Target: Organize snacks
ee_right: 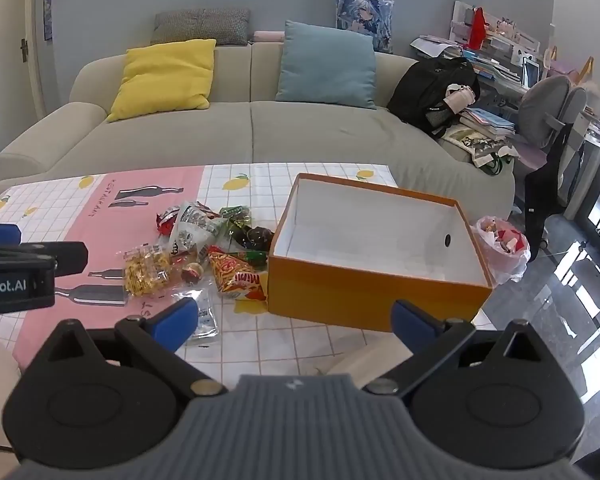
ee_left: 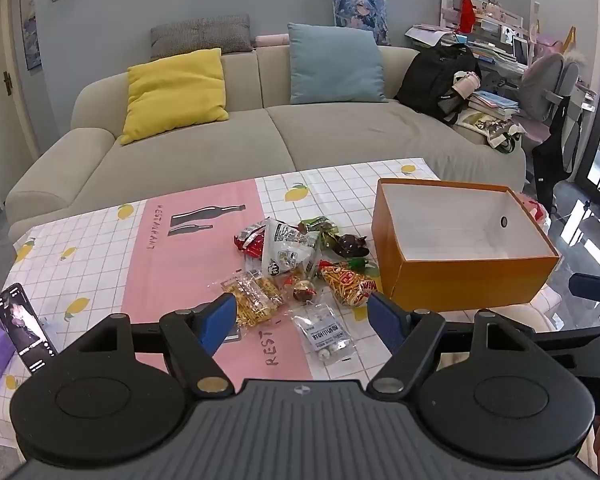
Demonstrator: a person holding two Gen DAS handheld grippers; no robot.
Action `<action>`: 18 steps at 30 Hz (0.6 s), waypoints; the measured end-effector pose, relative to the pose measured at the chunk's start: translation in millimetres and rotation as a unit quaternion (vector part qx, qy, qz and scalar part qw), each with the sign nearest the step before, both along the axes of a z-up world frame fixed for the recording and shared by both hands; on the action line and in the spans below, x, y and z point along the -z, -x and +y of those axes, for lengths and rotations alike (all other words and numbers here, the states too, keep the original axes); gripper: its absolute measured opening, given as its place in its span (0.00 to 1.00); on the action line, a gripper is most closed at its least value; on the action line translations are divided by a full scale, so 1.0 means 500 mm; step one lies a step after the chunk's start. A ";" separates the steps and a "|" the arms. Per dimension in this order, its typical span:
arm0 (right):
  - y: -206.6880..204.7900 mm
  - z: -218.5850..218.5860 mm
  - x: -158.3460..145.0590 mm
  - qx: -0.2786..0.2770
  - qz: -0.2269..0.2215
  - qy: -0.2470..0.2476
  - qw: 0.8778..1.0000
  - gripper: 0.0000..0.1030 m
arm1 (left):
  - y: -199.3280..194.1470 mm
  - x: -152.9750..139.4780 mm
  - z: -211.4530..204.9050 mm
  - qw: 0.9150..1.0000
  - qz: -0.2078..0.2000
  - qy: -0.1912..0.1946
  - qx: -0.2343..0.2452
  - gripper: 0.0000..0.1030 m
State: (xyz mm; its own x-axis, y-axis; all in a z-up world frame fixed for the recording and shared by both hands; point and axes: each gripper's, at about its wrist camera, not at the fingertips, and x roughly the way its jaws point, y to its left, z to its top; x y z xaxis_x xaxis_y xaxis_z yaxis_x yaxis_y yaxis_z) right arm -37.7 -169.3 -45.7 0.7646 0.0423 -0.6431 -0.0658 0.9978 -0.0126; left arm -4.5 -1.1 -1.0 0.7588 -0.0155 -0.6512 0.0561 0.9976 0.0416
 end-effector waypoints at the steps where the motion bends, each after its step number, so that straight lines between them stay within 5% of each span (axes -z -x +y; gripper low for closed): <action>1: 0.001 0.000 -0.001 0.001 0.000 0.000 1.000 0.97 | -0.001 -0.001 0.001 1.000 0.000 -0.001 0.002 0.85; 18: 0.006 0.002 -0.002 0.008 -0.005 0.002 1.000 0.97 | 0.003 -0.003 -0.004 1.000 0.004 -0.001 0.004 0.85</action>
